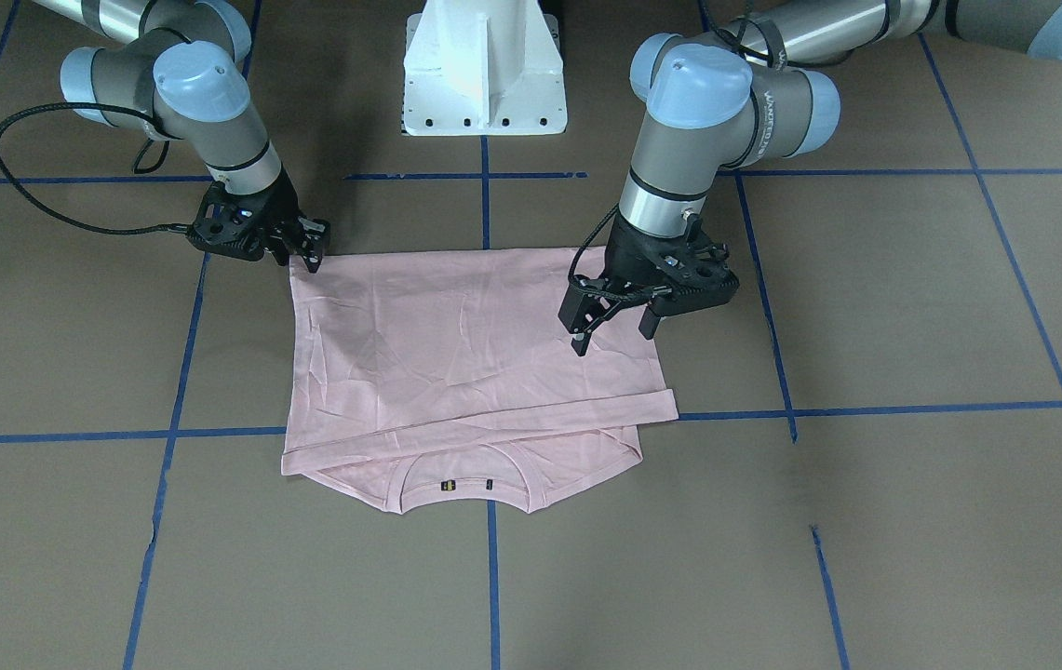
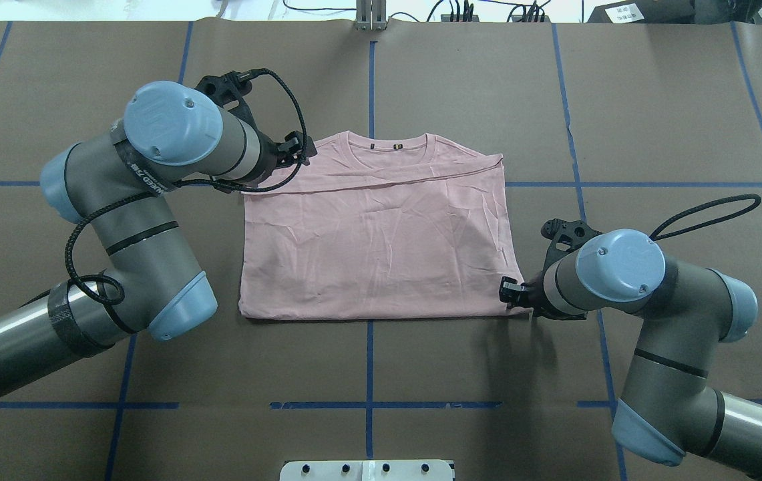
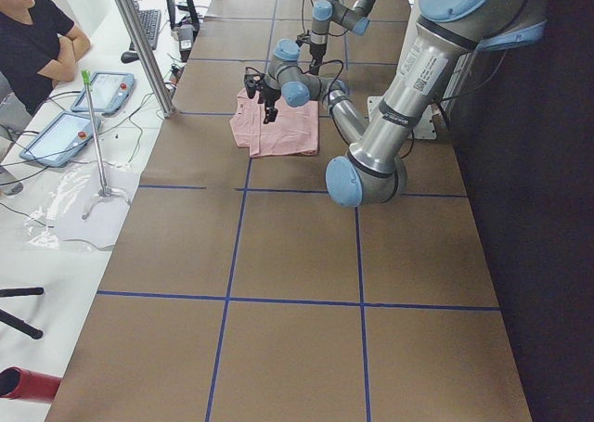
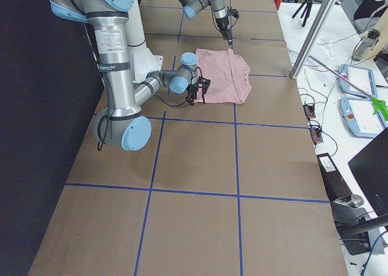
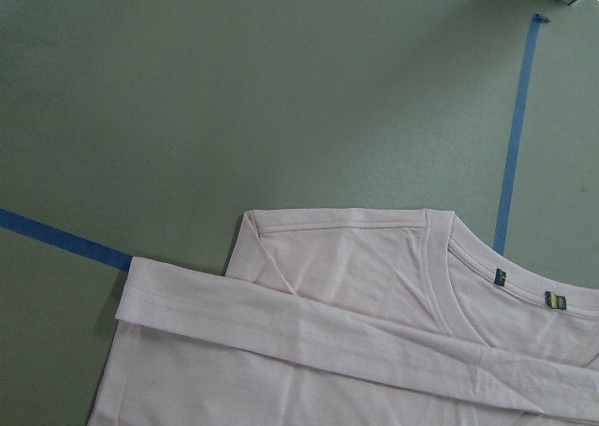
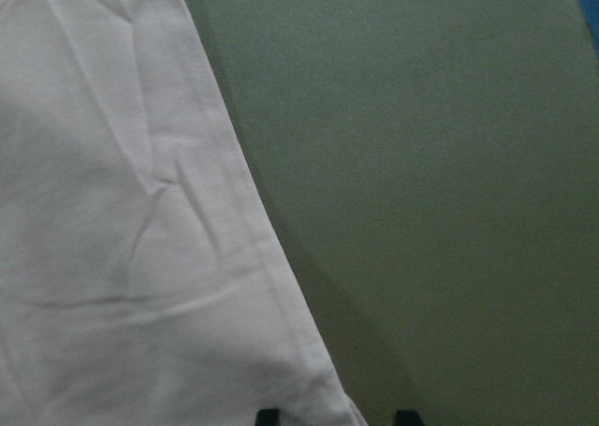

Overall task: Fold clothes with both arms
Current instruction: 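Move the right gripper to the side edge of the folded shirt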

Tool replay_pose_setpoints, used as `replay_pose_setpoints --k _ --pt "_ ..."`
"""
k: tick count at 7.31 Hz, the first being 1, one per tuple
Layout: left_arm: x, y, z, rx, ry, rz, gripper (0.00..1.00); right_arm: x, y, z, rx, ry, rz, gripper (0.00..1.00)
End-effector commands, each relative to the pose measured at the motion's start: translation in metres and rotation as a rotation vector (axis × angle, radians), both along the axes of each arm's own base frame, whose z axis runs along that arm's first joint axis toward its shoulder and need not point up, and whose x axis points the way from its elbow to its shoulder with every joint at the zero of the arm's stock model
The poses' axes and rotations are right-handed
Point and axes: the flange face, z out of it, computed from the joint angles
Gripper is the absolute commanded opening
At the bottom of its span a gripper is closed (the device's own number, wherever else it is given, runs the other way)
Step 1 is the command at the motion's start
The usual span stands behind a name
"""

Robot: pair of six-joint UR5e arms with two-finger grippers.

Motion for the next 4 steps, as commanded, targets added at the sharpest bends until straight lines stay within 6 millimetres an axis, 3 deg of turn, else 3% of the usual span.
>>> replay_pose_setpoints --k 1,3,4 --pt "0.0 0.0 0.001 0.002 -0.002 -0.004 1.0 0.0 0.001 0.001 0.0 0.0 -0.009 0.0" --pt "0.0 0.0 0.001 0.002 -0.002 -0.004 1.0 0.012 0.004 0.004 -0.001 0.001 -0.004 0.0" --pt "0.0 0.0 0.0 0.003 -0.001 -0.005 1.0 0.034 0.022 0.011 -0.003 0.007 -0.017 0.0"
